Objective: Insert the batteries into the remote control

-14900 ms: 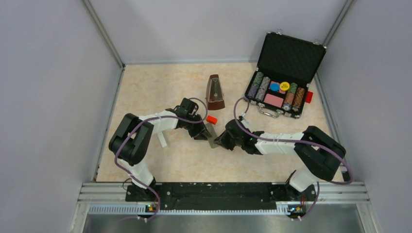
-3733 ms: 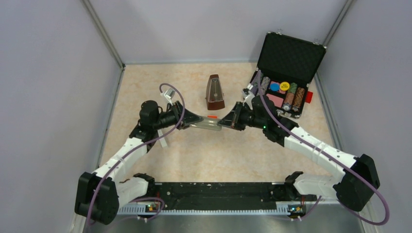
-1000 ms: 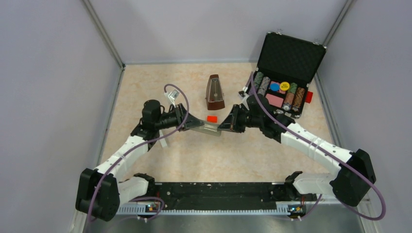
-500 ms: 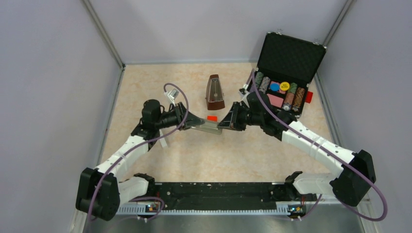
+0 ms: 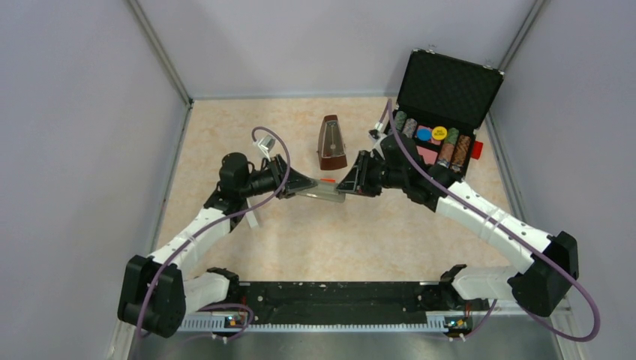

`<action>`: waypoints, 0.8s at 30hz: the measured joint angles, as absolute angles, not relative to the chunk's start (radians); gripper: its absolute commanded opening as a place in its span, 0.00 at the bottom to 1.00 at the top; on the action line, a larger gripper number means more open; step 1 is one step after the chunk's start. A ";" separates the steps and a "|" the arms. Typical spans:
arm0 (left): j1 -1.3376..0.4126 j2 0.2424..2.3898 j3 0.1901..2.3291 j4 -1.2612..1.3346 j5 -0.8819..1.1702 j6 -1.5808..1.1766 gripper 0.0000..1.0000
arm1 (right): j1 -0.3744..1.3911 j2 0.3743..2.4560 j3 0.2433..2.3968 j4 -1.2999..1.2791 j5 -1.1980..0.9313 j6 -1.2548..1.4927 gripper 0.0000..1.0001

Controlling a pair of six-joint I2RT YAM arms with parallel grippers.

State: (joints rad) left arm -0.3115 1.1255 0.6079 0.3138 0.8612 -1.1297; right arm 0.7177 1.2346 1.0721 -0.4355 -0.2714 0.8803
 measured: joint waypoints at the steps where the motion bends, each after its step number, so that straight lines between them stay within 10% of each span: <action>1: -0.311 1.131 0.608 0.324 0.861 -1.141 0.00 | 0.718 1.235 1.080 -0.443 -0.266 0.876 0.31; 24: -0.295 1.155 0.608 0.412 0.901 -1.229 0.00 | 0.707 1.187 1.094 -0.448 -0.238 0.884 0.68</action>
State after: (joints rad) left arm -0.2951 1.1545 0.6079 0.4118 0.9012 -1.2289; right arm 0.7074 1.1866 1.0939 -0.4484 -0.2379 0.8845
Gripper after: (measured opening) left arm 0.328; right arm 0.676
